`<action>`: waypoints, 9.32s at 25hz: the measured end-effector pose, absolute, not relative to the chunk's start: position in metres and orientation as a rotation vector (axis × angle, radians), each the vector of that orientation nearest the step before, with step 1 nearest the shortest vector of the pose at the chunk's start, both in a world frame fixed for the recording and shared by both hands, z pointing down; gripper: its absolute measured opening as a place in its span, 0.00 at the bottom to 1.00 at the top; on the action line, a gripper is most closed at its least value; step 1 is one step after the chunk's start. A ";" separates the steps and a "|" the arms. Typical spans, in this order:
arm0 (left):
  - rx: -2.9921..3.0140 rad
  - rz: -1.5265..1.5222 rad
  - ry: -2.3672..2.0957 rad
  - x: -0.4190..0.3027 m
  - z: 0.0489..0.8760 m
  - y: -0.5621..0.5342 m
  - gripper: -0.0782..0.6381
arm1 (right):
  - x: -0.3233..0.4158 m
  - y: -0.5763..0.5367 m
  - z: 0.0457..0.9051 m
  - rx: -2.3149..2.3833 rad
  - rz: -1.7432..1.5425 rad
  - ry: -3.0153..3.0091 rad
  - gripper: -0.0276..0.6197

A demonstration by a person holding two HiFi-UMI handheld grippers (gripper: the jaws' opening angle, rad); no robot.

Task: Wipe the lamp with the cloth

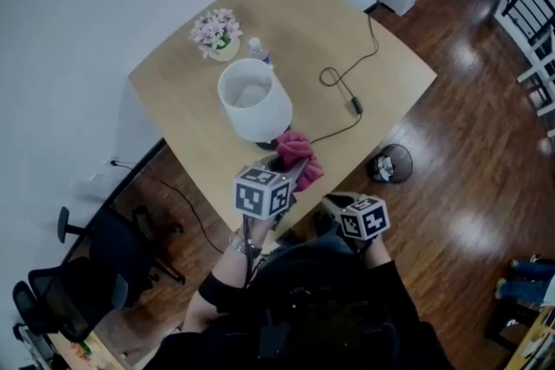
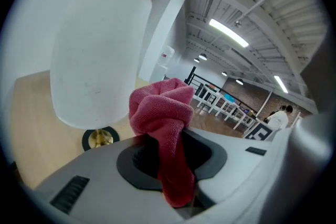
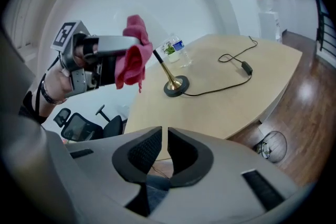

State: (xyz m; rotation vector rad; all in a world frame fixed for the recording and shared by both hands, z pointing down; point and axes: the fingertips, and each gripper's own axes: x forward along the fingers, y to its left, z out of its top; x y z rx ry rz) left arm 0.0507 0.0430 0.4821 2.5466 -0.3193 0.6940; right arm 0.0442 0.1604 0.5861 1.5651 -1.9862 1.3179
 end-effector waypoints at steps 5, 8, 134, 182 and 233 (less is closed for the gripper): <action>2.555 0.447 -0.450 0.065 0.418 0.029 0.25 | 0.063 0.143 0.587 1.452 1.273 -2.051 0.10; 2.561 0.315 -0.592 0.074 0.376 0.001 0.25 | 0.085 0.122 0.581 1.337 1.188 -2.102 0.10; 1.983 0.505 -1.160 -0.099 0.520 0.011 0.25 | 0.014 -0.123 0.601 1.271 0.249 -2.704 0.23; 2.019 0.456 -1.033 -0.109 0.538 0.040 0.25 | -0.003 -0.125 0.628 1.195 0.194 -2.349 0.38; 2.218 0.373 -1.192 -0.110 0.427 -0.053 0.25 | 0.015 -0.110 0.561 1.144 0.172 -2.725 0.36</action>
